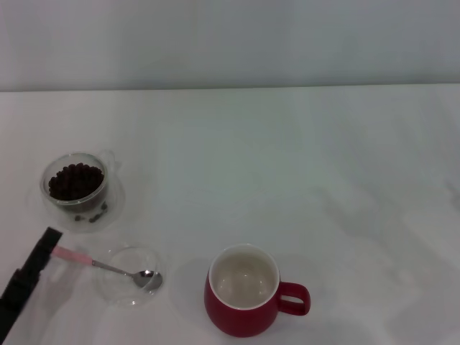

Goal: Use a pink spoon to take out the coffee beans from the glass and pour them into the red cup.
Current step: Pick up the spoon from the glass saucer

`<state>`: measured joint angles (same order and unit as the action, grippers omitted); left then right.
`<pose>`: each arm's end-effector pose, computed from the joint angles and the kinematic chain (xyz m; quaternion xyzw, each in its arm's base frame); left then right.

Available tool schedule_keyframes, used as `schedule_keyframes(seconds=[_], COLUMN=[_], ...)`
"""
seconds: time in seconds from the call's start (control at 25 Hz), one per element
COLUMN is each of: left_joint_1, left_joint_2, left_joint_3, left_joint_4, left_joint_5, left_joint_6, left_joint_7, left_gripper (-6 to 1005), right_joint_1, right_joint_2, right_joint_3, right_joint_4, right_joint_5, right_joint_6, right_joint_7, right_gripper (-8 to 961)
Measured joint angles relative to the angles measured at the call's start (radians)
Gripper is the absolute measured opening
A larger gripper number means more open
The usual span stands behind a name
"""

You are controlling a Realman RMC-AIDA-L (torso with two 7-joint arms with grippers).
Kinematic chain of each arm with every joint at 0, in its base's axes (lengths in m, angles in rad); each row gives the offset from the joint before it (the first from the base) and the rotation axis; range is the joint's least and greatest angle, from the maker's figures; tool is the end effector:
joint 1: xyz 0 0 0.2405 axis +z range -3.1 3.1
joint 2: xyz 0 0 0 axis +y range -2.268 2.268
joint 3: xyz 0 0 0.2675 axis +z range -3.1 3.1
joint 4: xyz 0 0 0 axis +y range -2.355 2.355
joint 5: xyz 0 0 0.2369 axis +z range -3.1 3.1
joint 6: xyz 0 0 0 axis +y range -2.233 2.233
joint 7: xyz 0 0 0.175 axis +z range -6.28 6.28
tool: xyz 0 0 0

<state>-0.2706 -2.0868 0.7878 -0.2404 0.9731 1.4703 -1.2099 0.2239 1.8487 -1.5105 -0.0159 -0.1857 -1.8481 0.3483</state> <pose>-0.3803 0.2363 -0.0925 -0.5276 -0.6104 -0.5065 0.3042 0.3822 0.2614 0.0959 -0.7189 0.0387 0.3883 0.5752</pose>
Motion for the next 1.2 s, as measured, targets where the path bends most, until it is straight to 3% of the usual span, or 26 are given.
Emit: schedule_keyframes(seconds=[0.28,0.84,1.2], left_joint_1=[-0.04,-0.043,-0.043], left_joint_2=[0.003,-0.001,0.002], left_joint_3=[0.009,0.01,0.01], left_joint_4=[0.011,0.013,0.028], left_joint_5=[0.039,0.039,0.036], left_joint_6=[-0.037,-0.039,-0.061], left_joint_7=[-0.049,-0.051,-0.075], left_gripper=[867,839,464], right_joint_1=[-0.001,0.0,0.0], right_joint_2=[0.012,0.031,0.035], right_joint_3=[0.001,0.004,0.004], right_joint_4=[-0.002,-0.006,-0.012], right_joint_5=[0.0,0.0,0.0], right_joint_6=[0.0,0.0,0.0], right_joint_7=[-0.015,-0.027,-0.028], right_gripper=[735,735,736])
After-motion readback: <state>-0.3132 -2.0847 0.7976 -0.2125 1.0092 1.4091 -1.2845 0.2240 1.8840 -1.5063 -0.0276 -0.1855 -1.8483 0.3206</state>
